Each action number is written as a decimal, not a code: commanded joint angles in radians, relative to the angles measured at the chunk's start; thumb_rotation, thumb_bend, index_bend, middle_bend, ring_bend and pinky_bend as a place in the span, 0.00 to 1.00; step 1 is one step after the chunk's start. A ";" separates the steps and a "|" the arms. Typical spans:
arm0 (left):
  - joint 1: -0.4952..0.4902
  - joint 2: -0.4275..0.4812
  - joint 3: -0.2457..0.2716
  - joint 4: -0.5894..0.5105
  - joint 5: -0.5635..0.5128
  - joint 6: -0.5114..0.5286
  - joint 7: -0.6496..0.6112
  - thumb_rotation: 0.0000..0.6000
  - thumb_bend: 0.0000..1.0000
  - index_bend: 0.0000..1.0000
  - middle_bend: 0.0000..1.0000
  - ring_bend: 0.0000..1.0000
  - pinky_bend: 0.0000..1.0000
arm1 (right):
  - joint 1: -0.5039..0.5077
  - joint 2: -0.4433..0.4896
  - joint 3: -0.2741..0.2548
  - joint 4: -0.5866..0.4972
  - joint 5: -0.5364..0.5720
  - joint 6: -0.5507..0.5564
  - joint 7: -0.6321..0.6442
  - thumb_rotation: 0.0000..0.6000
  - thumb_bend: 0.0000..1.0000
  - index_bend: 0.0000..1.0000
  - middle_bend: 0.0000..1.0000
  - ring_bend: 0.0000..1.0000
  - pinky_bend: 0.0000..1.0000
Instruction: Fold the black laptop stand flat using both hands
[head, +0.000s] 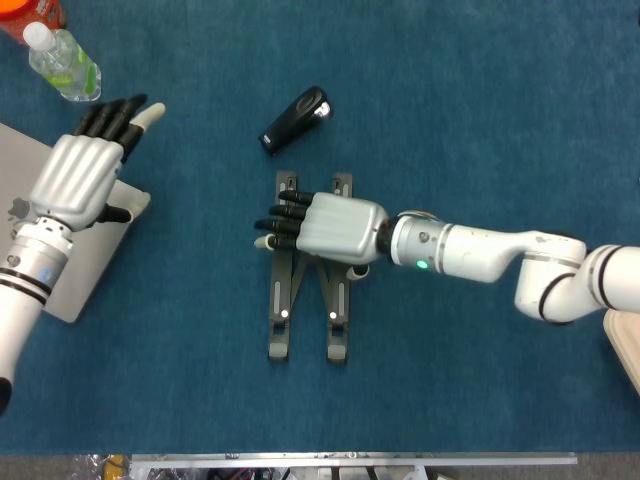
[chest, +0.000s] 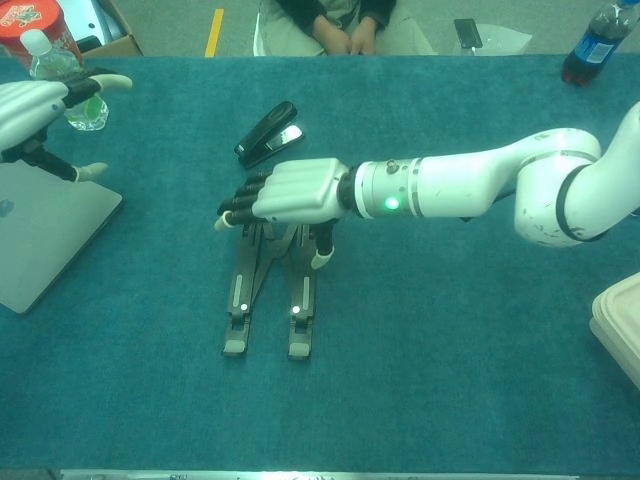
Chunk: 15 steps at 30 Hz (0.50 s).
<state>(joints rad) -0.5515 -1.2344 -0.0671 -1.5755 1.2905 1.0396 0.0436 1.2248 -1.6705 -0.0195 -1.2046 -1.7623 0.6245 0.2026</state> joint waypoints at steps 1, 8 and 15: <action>0.036 -0.013 0.024 -0.009 0.008 0.030 -0.006 1.00 0.29 0.00 0.00 0.00 0.05 | 0.016 -0.015 -0.011 0.021 -0.014 -0.005 -0.014 1.00 0.00 0.00 0.00 0.00 0.05; 0.017 0.019 -0.011 -0.014 -0.017 -0.001 -0.024 1.00 0.29 0.00 0.00 0.00 0.05 | 0.054 -0.044 -0.024 0.060 -0.022 -0.019 -0.016 1.00 0.00 0.00 0.00 0.00 0.04; 0.030 0.021 -0.011 0.004 -0.005 0.005 -0.052 1.00 0.29 0.00 0.00 0.00 0.05 | 0.077 -0.058 -0.044 0.078 -0.021 -0.030 -0.012 1.00 0.00 0.00 0.00 0.00 0.04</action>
<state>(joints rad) -0.5227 -1.2139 -0.0776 -1.5733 1.2844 1.0440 -0.0064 1.3000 -1.7275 -0.0615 -1.1268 -1.7851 0.5964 0.1884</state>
